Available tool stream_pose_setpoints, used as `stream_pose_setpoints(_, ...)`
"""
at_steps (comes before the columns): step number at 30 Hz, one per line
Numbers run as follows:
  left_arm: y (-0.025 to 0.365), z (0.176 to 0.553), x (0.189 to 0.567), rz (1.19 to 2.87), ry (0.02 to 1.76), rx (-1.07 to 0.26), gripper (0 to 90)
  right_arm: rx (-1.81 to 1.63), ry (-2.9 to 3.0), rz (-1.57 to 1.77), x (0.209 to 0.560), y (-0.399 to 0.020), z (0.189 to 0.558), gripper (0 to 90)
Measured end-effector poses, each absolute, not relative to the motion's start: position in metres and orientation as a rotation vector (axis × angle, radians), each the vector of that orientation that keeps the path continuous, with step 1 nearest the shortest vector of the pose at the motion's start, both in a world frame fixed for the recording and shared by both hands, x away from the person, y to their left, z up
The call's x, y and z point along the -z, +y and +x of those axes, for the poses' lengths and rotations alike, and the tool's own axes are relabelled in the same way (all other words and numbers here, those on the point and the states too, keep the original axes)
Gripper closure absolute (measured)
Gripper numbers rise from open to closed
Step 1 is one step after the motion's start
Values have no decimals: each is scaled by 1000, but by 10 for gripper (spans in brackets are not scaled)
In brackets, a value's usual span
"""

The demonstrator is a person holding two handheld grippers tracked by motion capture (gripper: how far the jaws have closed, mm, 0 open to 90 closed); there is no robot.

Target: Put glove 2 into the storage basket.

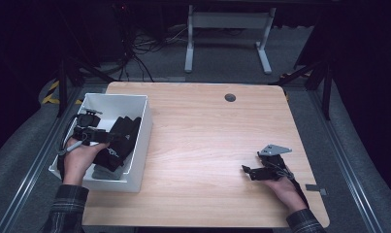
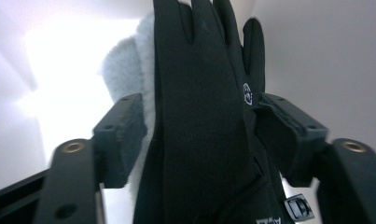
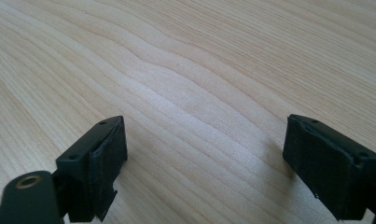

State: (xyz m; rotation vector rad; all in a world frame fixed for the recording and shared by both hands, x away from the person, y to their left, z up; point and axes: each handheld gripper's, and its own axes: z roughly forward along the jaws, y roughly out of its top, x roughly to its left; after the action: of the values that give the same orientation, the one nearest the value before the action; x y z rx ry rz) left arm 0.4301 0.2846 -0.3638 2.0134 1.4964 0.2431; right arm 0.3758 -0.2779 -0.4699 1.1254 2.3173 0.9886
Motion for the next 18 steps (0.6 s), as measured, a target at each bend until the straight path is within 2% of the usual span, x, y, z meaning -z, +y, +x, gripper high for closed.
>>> stream_pose_setpoints(6, 278, 424, 339, 2011, 1413, -291, 272, -988, 2317, 1126, 470, -278, 376, 140)
stream_pose_setpoints(18, 230, 416, 314, 2036, 1197, -255, 255, -988, 2317, 1126, 470, -278, 376, 139)
